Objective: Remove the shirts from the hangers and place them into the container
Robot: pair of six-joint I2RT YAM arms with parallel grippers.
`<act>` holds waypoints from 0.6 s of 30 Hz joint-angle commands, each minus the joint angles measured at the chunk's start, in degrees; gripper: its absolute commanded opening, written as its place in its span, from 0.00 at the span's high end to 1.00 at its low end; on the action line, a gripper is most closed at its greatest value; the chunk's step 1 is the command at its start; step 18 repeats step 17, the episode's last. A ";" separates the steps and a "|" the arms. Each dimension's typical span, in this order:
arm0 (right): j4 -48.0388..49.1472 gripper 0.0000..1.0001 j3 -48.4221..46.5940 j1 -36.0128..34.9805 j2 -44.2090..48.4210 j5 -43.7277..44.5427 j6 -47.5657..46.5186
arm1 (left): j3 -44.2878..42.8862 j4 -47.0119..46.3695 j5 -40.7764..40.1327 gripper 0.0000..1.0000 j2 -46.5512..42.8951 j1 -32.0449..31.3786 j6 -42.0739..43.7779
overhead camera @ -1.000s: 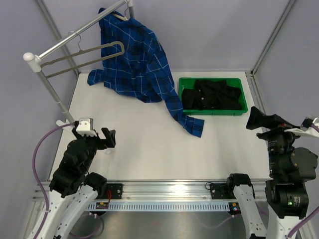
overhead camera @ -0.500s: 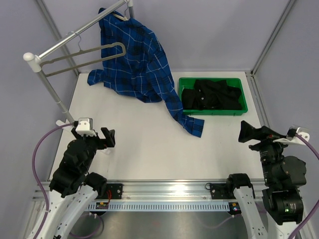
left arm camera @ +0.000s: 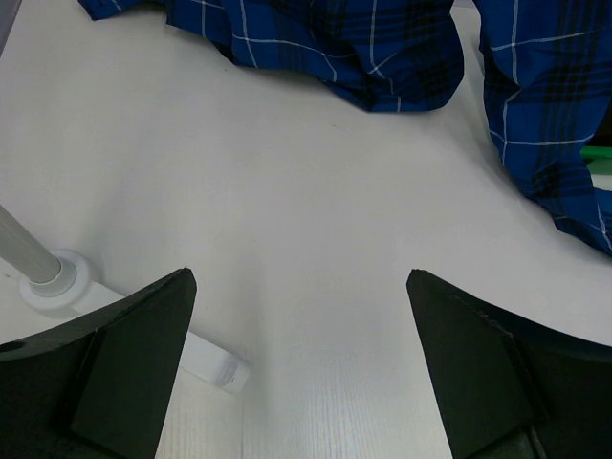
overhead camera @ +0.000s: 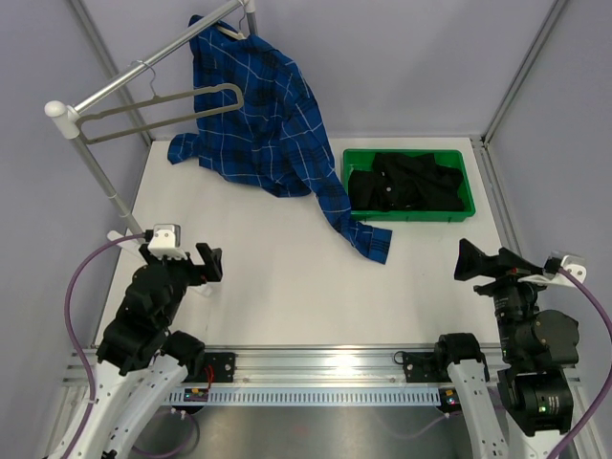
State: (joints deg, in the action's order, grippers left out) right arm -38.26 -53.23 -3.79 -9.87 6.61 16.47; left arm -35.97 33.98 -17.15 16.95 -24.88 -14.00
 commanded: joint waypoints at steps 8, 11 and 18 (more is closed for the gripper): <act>3.19 0.01 1.29 -0.69 1.08 0.07 -1.18 | 0.02 -3.13 -0.17 0.01 0.36 0.19 -0.50; 3.28 0.01 1.46 -0.60 1.26 0.33 -1.09 | 0.02 -3.21 -0.08 0.01 0.36 0.10 -0.41; 3.72 0.00 1.99 -0.60 1.08 -0.11 -0.30 | 0.02 -3.22 0.01 0.01 0.45 0.10 -0.41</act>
